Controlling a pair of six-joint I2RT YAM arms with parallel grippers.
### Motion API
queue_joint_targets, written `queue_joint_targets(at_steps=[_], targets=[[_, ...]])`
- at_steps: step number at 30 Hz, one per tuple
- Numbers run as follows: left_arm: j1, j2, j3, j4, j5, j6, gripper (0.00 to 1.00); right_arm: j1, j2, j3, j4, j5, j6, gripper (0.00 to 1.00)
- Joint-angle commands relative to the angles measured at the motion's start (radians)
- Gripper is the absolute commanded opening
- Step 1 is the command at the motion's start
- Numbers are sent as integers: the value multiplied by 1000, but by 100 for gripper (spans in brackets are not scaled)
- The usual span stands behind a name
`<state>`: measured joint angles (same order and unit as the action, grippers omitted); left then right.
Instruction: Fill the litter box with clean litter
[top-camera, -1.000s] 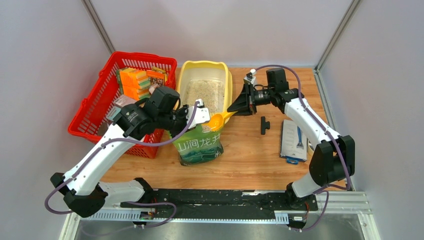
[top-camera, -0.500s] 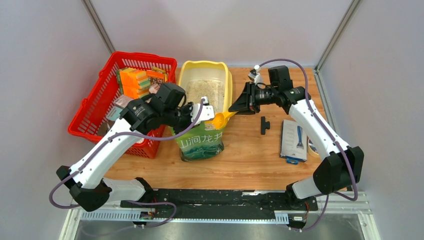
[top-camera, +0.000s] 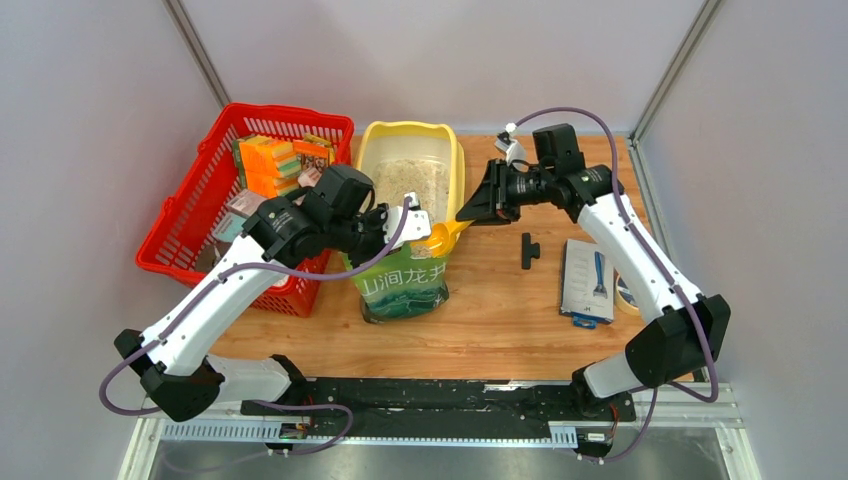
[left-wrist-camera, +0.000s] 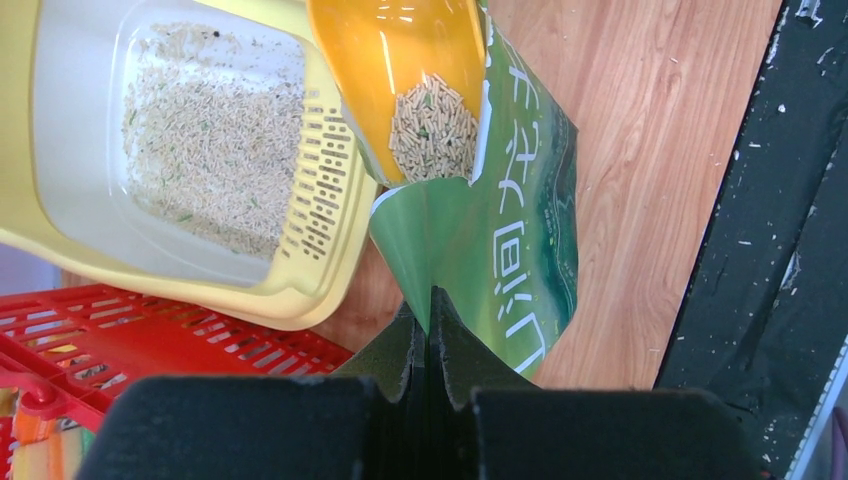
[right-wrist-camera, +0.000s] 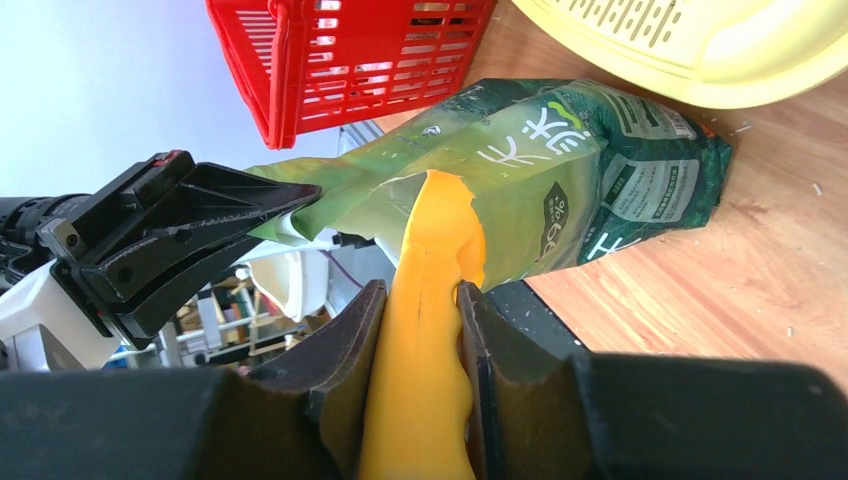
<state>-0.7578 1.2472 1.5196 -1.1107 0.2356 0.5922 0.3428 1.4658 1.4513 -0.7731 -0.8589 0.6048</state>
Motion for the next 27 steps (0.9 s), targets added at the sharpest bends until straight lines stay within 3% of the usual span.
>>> queue_joint_targets(at_steps=[1,4,10,17,27], targets=[[-8,-48,90,117,40,8,0,7,-12,86,-6,149,-73,0],[-6,-49,80,127,47,0,0,5,-9,78,3,124,-63,0],[-6,-68,57,112,33,8,0,-54,4,63,97,-104,-13,0],[-6,-88,31,97,5,38,0,-97,25,54,101,-247,-5,0],[-6,-83,39,104,-21,27,0,-220,85,-127,185,-377,33,0]])
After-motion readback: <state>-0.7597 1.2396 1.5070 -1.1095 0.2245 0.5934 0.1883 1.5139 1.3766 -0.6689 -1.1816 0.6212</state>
